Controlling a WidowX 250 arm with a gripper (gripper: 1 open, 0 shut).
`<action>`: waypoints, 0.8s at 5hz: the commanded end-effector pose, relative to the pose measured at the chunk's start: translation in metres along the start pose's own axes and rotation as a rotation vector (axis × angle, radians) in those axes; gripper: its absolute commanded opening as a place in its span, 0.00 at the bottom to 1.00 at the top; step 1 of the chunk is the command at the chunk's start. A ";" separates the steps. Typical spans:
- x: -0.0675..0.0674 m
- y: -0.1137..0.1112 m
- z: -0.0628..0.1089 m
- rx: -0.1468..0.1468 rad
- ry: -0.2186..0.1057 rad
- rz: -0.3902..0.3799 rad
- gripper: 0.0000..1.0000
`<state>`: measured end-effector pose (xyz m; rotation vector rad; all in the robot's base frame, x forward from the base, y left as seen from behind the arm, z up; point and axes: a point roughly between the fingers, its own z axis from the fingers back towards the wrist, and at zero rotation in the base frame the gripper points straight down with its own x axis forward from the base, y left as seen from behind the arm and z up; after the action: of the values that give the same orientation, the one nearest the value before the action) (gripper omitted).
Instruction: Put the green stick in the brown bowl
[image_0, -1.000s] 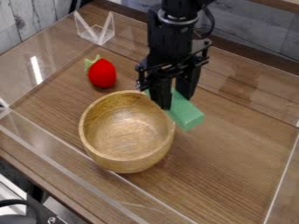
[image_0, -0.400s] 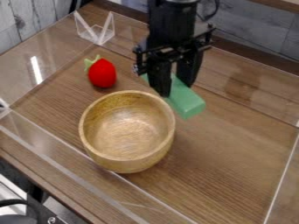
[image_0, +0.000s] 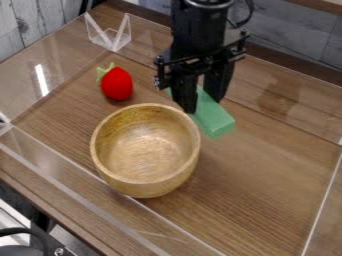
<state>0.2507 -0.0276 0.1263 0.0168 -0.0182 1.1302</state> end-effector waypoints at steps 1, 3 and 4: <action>-0.005 -0.001 0.008 -0.018 -0.020 0.052 0.00; -0.020 0.008 0.014 -0.003 -0.036 0.151 0.00; -0.011 0.017 0.016 -0.005 -0.043 0.173 0.00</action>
<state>0.2291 -0.0316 0.1329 0.0614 -0.0340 1.3017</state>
